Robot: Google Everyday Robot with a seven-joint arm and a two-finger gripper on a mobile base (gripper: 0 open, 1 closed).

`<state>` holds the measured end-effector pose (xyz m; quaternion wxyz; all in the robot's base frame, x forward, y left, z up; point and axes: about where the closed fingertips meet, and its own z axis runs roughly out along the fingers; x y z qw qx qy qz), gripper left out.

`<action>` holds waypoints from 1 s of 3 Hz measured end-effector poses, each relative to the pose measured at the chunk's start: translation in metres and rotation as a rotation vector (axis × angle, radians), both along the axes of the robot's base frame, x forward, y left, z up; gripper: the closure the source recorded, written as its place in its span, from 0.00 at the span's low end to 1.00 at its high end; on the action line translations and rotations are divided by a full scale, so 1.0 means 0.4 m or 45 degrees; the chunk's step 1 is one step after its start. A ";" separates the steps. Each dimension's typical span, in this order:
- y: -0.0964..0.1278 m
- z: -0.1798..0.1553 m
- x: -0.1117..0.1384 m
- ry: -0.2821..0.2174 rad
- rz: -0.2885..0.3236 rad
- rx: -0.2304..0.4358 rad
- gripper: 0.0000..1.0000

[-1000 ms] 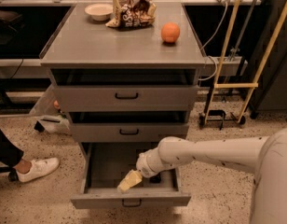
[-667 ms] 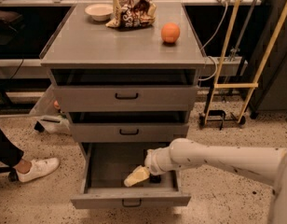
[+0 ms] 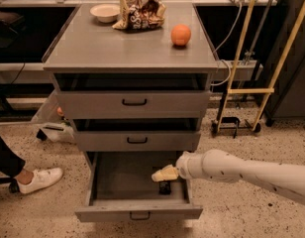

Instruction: Pick rxbar chocolate from bottom drawer and place on counter

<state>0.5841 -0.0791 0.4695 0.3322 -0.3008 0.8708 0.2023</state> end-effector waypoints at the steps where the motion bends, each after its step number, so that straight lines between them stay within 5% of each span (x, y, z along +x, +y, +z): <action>1: -0.053 -0.013 0.013 0.006 -0.067 -0.023 0.00; 2: -0.028 -0.046 0.023 0.049 -0.032 0.025 0.00; 3: -0.006 -0.174 0.100 0.202 -0.134 0.096 0.00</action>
Offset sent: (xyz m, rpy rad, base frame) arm 0.0213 -0.0036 -0.0345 0.0721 0.0794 -0.0016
